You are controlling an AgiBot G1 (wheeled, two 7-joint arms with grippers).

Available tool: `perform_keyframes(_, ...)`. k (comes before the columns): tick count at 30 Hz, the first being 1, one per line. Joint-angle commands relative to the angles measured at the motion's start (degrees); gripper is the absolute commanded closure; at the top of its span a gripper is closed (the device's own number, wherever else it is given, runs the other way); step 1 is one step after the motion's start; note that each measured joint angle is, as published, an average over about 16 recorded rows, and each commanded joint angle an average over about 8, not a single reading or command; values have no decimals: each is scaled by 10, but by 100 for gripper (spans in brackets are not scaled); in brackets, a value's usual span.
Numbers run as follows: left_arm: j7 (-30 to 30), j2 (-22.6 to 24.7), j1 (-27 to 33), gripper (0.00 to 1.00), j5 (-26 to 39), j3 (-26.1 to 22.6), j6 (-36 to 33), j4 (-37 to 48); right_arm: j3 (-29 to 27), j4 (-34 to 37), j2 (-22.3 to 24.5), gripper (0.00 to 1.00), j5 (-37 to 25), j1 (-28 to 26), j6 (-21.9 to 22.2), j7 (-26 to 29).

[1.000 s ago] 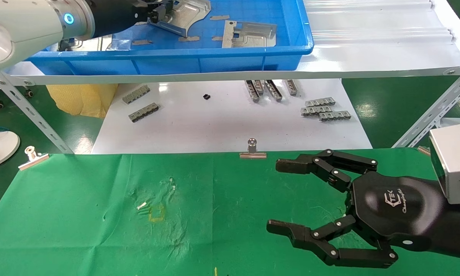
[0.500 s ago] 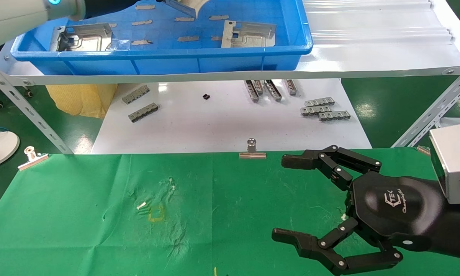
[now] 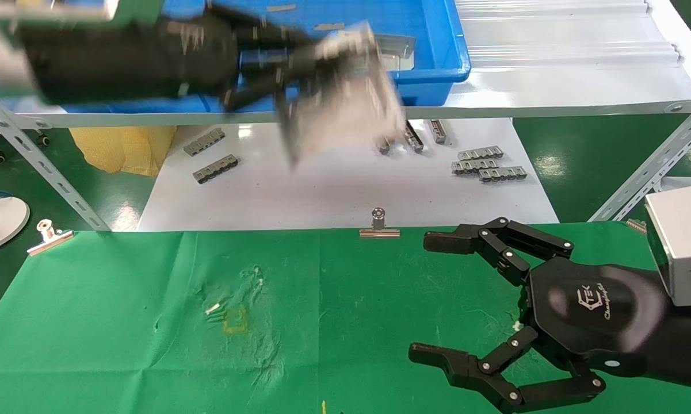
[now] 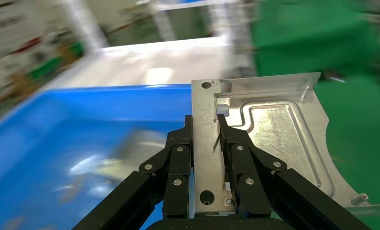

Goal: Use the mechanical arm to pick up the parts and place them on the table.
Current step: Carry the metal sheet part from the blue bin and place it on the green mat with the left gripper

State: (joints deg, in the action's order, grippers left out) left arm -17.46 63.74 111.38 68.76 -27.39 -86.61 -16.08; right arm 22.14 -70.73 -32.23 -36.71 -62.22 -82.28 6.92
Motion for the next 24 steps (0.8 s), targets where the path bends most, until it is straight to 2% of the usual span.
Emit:
perform_keyframes(1, -26, -9, -5, 100, 3, -2, -50, -6, 0, 0, 0, 0, 0, 0, 0, 0)
perform_keyframes(4, -35, -41, -41, 100, -30, -30, -57, -87, 0, 0, 0, 0, 0, 0, 0, 0)
perform_keyframes(8, -19, -92, -93, 100, -83, -83, -54, -200, 0, 0, 0, 0, 0, 0, 0, 0)
perform_keyframes(11, -3, -119, -116, 100, -104, -122, -48, -239, 0, 0, 0, 0, 0, 0, 0, 0)
perform_keyframes(16, -7, -132, -120, 100, -86, -173, -41, -217, 0, 0, 0, 0, 0, 0, 0, 0)
perform_keyframes(24, -65, -128, -103, 100, -28, -222, -29, -113, 0, 0, 0, 0, 0, 0, 0, 0)
